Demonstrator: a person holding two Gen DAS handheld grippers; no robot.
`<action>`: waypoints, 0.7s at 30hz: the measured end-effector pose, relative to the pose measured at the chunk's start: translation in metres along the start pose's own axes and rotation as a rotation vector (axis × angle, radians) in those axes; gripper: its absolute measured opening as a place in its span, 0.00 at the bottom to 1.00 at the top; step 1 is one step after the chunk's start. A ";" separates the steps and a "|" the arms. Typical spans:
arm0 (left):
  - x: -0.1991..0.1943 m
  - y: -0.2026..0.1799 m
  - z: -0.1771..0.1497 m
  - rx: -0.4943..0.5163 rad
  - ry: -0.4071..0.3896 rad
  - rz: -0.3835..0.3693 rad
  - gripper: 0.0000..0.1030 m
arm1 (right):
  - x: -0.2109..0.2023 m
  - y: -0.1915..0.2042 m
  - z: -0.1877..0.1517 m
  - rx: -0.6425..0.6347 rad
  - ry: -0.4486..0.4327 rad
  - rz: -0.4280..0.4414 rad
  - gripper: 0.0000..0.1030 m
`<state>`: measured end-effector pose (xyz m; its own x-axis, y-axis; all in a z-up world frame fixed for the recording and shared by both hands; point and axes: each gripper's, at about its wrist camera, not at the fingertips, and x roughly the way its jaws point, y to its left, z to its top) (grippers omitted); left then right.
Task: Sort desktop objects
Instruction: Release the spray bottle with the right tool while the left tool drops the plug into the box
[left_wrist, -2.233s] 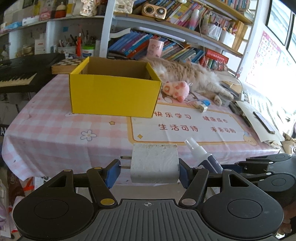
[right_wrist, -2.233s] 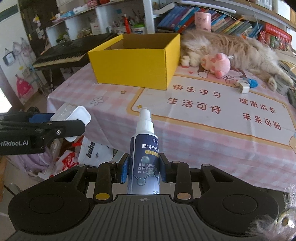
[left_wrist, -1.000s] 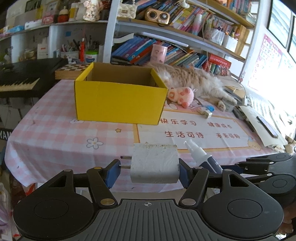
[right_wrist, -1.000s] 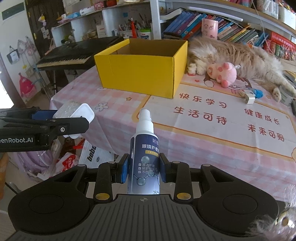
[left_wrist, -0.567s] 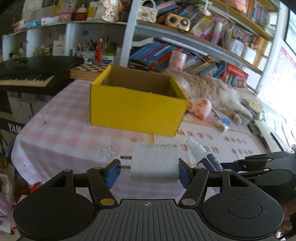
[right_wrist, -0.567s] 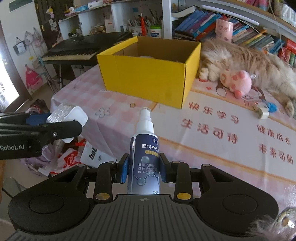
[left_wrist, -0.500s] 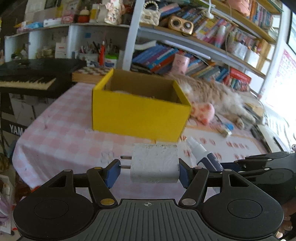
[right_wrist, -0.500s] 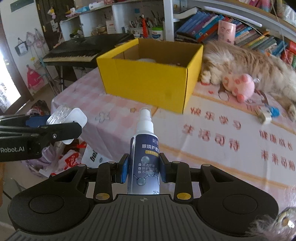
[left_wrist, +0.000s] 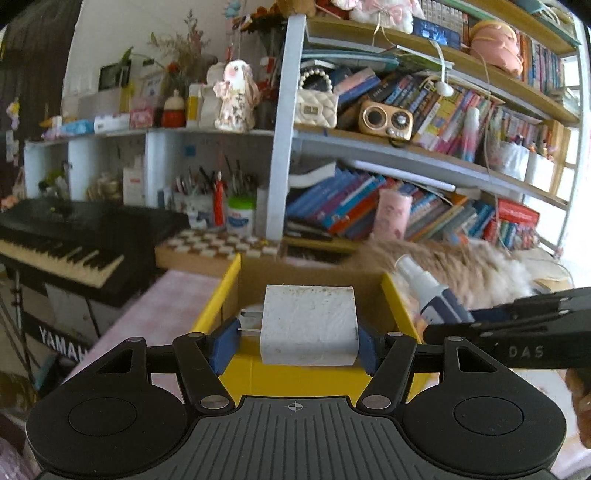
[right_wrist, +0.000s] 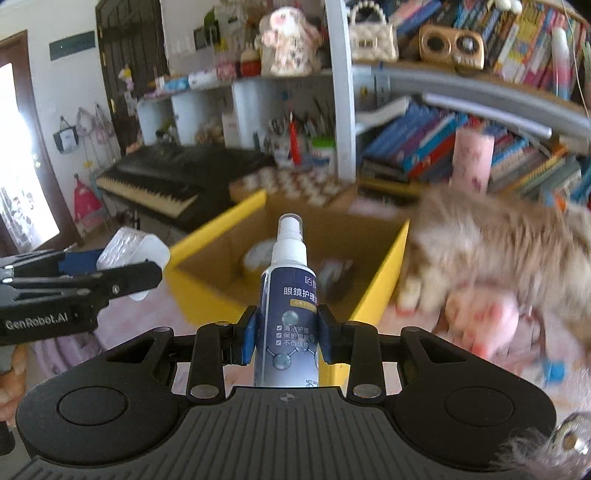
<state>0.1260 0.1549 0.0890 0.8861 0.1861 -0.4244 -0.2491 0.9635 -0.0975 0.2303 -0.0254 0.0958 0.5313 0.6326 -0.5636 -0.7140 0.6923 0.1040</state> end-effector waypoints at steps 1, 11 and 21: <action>0.007 -0.003 0.003 0.005 -0.003 0.005 0.63 | 0.002 -0.005 0.005 -0.008 -0.010 0.000 0.29; 0.067 -0.023 0.004 0.080 0.077 0.057 0.63 | 0.038 -0.040 0.027 -0.021 -0.019 0.010 0.29; 0.108 -0.019 -0.010 0.111 0.186 0.138 0.63 | 0.083 -0.035 0.023 -0.110 0.055 0.064 0.29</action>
<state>0.2223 0.1547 0.0359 0.7567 0.2887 -0.5866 -0.3094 0.9485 0.0676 0.3098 0.0111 0.0641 0.4595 0.6519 -0.6032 -0.7927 0.6074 0.0526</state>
